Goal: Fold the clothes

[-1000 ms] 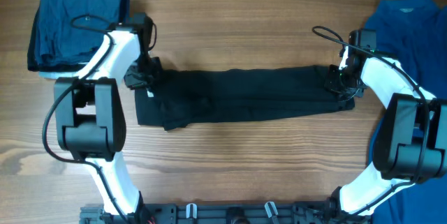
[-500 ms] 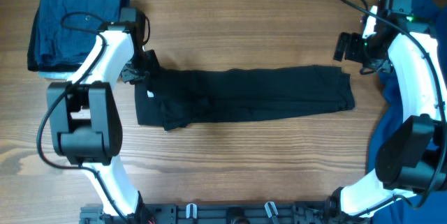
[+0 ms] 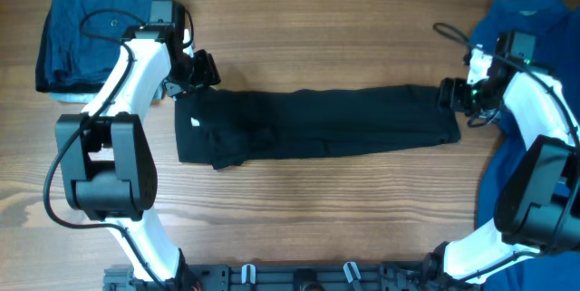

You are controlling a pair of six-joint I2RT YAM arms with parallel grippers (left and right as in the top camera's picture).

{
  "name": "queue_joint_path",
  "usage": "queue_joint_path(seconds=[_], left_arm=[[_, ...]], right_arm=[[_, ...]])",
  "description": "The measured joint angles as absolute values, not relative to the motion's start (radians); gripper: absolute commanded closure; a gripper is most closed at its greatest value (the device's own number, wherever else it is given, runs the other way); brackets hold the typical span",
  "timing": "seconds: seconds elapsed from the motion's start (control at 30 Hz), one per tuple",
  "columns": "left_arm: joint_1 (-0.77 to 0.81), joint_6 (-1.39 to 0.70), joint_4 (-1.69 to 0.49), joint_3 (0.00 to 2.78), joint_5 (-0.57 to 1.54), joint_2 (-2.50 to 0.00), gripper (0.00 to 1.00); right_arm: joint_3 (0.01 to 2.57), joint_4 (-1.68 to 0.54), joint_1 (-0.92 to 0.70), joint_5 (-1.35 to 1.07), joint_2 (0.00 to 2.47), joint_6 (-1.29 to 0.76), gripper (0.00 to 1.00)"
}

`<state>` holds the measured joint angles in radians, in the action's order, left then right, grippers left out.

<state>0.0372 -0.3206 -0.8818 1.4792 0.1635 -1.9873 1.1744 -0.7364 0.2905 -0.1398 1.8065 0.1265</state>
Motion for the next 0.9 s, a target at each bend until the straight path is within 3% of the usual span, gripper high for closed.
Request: queue_joint_path(seconds=[0.1, 0.13, 0.23, 0.27, 0.37, 0.43, 0.57, 0.9], left_arm=[[0.038, -0.321, -0.881, 1.479, 0.168, -1.987, 0.35], [0.038, -0.321, -0.881, 1.479, 0.170, -1.987, 0.35], [0.038, -0.321, -0.881, 1.479, 0.174, -1.987, 0.35], [0.038, -0.321, -0.881, 1.479, 0.174, -1.987, 0.35], [0.038, -0.321, -0.882, 1.479, 0.175, -1.987, 0.34], [0.038, -0.321, -0.882, 1.479, 0.175, -1.987, 0.34], [0.038, -0.321, -0.878, 1.479, 0.175, -1.987, 0.34], [0.038, -0.321, -0.860, 1.479, 0.175, -1.840, 0.30]], right_arm=[[1.111, -0.625, 0.290, -0.150, 1.826, 0.141, 0.20], [1.094, -0.598, 0.290, -0.152, 1.835, 0.147, 0.25], [1.074, -0.561, 0.290, -0.156, 1.852, 0.166, 0.60], [1.074, -0.558, 0.291, -0.158, 1.854, 0.171, 0.65], [1.074, -0.558, 0.290, -0.165, 1.859, 0.170, 0.62], [1.074, -0.558, 0.291, -0.173, 1.859, 0.165, 0.66], [1.074, -0.567, 0.286, -0.194, 1.863, 0.149, 0.96], [1.101, -0.597, 0.312, -0.205, 1.874, 0.120, 0.96]])
